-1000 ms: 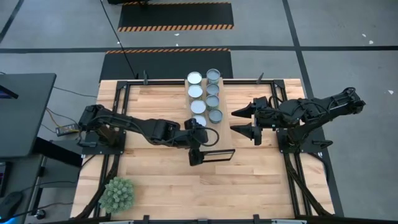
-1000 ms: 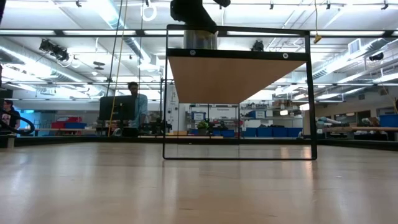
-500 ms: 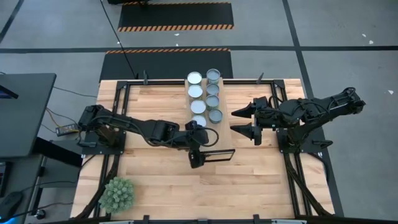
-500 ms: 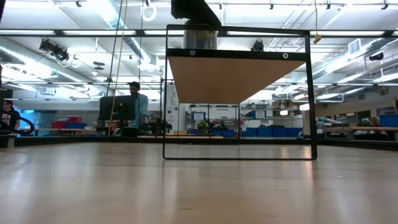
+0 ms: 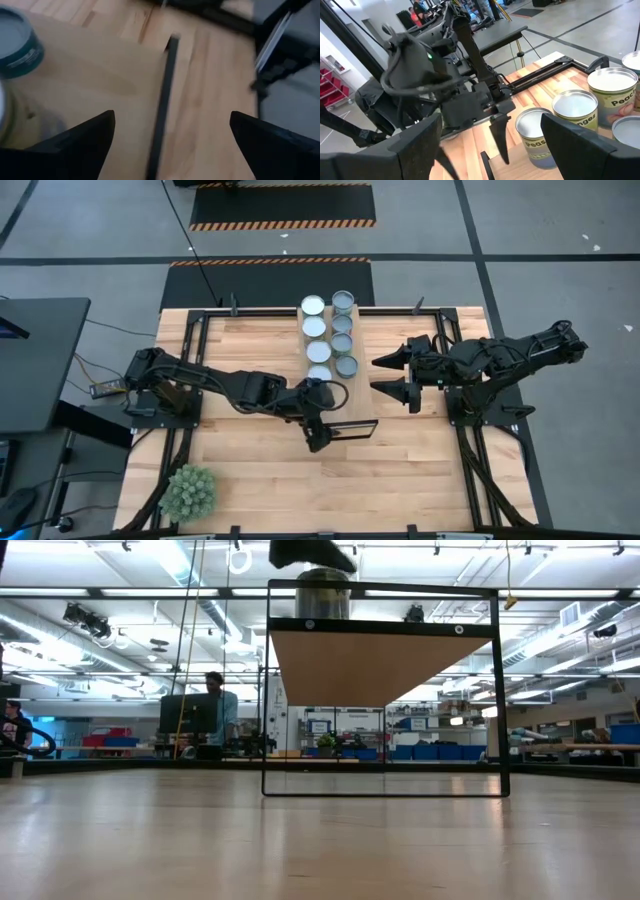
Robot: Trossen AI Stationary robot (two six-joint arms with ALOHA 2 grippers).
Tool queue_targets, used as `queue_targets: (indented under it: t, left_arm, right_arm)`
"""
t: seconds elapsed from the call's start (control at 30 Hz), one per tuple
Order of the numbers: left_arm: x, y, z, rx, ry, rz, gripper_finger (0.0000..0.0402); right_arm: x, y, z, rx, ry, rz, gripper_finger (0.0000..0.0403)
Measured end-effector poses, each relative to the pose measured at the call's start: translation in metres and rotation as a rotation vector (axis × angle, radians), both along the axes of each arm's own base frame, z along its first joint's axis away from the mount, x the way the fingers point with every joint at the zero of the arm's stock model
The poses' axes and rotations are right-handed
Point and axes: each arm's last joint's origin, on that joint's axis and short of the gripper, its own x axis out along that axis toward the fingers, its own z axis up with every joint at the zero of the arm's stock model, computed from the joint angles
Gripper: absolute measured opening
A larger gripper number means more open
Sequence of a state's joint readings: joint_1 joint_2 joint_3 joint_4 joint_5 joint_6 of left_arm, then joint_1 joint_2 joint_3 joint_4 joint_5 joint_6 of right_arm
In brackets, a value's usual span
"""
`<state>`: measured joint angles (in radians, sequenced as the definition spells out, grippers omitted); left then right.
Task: Pick and place cans onto a shelf
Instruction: Return to Home Position
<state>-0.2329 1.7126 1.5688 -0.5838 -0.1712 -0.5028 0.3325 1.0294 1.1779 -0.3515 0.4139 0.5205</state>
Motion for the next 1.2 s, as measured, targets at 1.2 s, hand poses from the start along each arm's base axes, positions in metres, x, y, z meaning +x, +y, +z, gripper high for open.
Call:
queue_targets:
  t: [1.2]
  left_arm:
    - [0.0,-0.005,0.018,-0.377,-0.06,-0.053,0.04]
  right_arm:
    - [0.004,-0.001,0.023,0.085,-0.241,-0.023,0.0347]
